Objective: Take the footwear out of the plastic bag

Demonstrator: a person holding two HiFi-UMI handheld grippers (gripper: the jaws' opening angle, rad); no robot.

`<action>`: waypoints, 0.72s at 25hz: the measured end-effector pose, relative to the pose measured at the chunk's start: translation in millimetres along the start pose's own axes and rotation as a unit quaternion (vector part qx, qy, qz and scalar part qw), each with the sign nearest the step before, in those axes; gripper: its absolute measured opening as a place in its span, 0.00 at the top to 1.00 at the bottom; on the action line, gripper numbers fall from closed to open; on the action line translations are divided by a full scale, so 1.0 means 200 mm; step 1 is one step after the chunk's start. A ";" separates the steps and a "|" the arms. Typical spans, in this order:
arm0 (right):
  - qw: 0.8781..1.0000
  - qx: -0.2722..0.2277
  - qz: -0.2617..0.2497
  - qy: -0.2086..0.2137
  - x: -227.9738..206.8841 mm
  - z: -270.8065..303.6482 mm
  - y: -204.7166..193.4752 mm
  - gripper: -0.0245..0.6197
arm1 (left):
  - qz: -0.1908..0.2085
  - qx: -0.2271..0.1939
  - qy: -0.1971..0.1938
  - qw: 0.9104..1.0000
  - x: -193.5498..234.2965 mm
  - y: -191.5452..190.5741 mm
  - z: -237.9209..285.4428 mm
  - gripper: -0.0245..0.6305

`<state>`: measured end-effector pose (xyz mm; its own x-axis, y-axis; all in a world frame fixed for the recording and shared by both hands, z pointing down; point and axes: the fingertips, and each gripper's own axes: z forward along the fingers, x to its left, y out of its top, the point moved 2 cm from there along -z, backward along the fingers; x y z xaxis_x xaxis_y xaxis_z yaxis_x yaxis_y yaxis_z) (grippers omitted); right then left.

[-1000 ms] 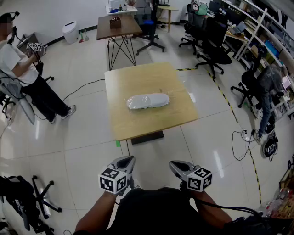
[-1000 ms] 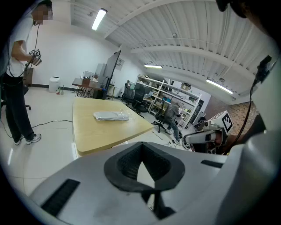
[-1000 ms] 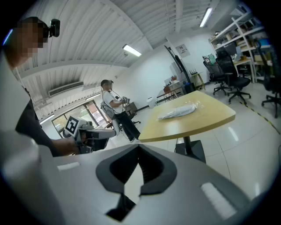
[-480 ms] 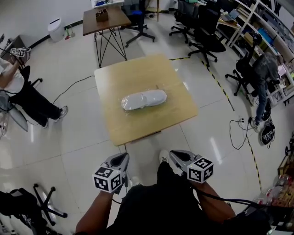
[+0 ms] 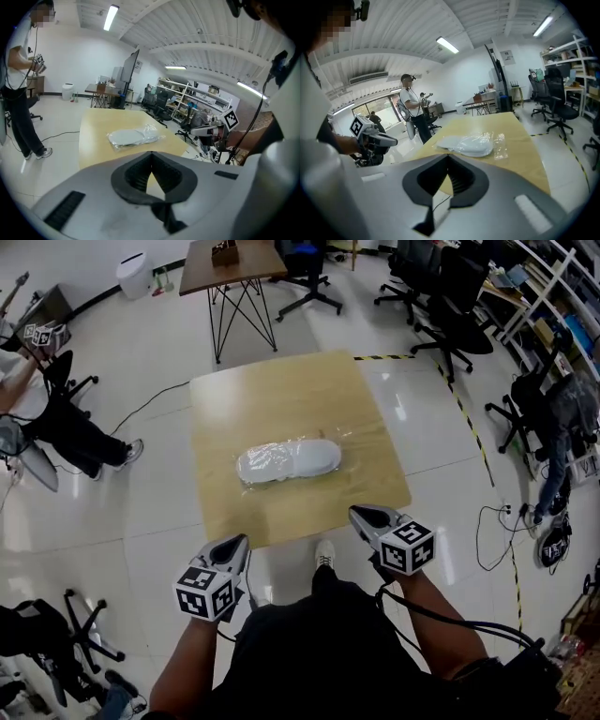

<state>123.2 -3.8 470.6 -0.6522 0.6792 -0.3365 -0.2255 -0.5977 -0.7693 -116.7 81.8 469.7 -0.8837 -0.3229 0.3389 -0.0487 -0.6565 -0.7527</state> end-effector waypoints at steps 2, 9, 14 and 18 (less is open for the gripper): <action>1.000 0.012 -0.011 0.005 -0.16 0.11 0.06 0.96 | -0.003 -0.006 0.031 0.999 0.02 0.10 0.08 0.95; 0.997 0.078 -0.001 0.012 -0.65 0.57 0.14 0.76 | -0.005 -0.021 0.104 0.994 0.03 0.35 0.32 0.95; 0.994 0.102 0.035 0.032 -0.77 0.74 0.11 0.74 | -0.009 0.002 0.115 0.993 -0.01 0.33 0.38 0.95; 0.991 0.112 0.054 0.049 -0.78 0.79 0.07 0.74 | -0.021 0.014 0.123 0.992 0.01 0.30 0.42 0.95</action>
<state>107.5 -186.1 598.6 -0.6107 0.6374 -0.4698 -0.3208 -0.7416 -0.5892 -82.6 -15.4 472.7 -0.9680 -0.1207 0.2200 -0.0790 -0.6855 -0.7238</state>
